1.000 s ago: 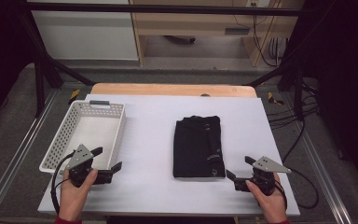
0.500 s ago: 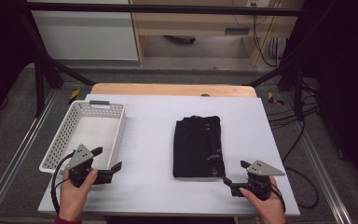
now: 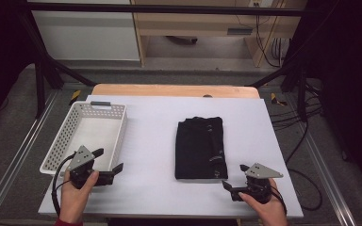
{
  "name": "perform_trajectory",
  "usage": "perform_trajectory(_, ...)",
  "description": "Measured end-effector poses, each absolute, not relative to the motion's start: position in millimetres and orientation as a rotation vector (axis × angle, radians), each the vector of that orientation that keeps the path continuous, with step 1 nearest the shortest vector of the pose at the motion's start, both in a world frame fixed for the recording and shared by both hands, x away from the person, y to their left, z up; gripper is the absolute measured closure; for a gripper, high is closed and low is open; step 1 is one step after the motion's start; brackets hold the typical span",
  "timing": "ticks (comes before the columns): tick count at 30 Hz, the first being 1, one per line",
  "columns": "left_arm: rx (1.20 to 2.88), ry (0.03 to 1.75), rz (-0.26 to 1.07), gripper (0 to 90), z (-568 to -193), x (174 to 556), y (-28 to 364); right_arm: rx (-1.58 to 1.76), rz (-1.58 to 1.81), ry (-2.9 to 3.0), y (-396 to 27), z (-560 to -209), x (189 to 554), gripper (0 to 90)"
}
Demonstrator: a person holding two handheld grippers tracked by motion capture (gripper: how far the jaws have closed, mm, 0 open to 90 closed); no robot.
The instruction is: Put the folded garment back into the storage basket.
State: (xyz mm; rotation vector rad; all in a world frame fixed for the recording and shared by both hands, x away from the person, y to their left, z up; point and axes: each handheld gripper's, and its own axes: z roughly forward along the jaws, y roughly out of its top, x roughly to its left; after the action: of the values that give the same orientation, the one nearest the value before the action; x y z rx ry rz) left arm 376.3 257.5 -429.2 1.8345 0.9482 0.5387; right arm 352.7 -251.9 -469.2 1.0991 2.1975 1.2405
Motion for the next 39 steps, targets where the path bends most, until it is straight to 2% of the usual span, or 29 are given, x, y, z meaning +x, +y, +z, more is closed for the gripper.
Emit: perform_trajectory(39, 1.840, 0.919, 0.542, 4.9, -422.9, 372.2, 245.8, 1.055, 1.159, 2.307, -236.0, -477.9, 356.8, 9.5)
